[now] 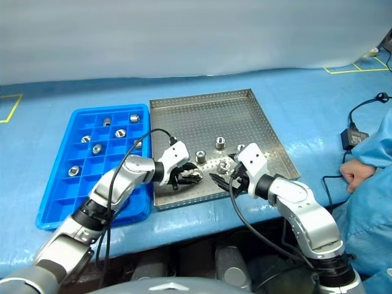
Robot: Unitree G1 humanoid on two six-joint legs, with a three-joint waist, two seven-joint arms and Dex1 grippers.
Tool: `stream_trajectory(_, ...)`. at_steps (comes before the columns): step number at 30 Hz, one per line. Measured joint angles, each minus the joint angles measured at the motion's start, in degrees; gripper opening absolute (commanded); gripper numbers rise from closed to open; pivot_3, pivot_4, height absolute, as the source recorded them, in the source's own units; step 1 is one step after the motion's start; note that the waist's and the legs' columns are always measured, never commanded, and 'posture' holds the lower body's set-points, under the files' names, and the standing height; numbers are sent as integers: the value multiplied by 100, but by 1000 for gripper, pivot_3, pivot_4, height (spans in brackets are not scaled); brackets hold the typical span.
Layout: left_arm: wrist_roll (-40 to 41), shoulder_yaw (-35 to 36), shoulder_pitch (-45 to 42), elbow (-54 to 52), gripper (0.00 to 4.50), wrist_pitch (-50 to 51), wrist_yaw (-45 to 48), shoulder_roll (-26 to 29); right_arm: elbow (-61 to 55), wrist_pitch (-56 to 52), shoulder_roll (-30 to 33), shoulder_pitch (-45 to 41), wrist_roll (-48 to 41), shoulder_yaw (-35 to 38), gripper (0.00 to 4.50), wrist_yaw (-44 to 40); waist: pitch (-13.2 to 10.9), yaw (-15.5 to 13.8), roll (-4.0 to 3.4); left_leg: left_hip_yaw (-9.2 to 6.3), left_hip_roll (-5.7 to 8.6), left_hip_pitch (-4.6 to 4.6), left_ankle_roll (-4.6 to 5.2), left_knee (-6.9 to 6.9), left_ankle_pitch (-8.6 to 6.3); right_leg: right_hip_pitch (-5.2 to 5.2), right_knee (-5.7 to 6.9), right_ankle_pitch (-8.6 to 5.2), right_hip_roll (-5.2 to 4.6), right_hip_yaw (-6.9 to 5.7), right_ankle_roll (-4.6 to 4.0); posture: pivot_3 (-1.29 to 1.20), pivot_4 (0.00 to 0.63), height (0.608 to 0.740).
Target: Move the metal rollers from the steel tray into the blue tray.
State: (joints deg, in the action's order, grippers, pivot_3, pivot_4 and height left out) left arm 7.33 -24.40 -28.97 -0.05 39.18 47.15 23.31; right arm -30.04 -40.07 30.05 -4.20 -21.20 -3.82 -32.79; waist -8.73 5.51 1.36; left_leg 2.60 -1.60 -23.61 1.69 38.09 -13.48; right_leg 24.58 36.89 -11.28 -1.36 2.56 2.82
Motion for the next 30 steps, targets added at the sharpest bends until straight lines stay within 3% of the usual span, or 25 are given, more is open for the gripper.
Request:
stream_trajectory(4,4,35,38,2,1323,-4,-55,-78,0,0,0,-7,21,-1,4500,27,0,1,0,0,-1,0,0,0,0,0,0,0,0,1,0,-195,150,740)
stream_trajectory(13,68,212,154,-19,1296,40,-178,-144,7,-1,-2,-169,55,-26,4500,28,0,-3,0,0,-1,0,0,2,0,0,1,0,0,1,0,-174,150,740)
stream_trajectory(17,391,919,269,-232,1296,315,-488,-311,50,-3,-19,-214,29,-39,4500,-10,-1,-14,1,-2,-11,-6,1,1,0,4,1,0,-1,0,1,-122,150,740)
stream_trajectory(27,1259,3180,1677,-3668,1296,1684,-1902,-256,909,-3,-127,-981,-214,-468,4500,-718,-3,-202,5,-6,-21,1,4,-6,-2,-2,0,2,-2,0,1,61,150,740)
stream_trajectory(30,931,3663,2049,-4381,1296,2046,-2965,-759,1007,82,-135,-1139,-185,-539,4500,-825,-2,-380,8,-8,-16,3,5,1,-2,-11,-5,4,-6,0,6,110,150,740)
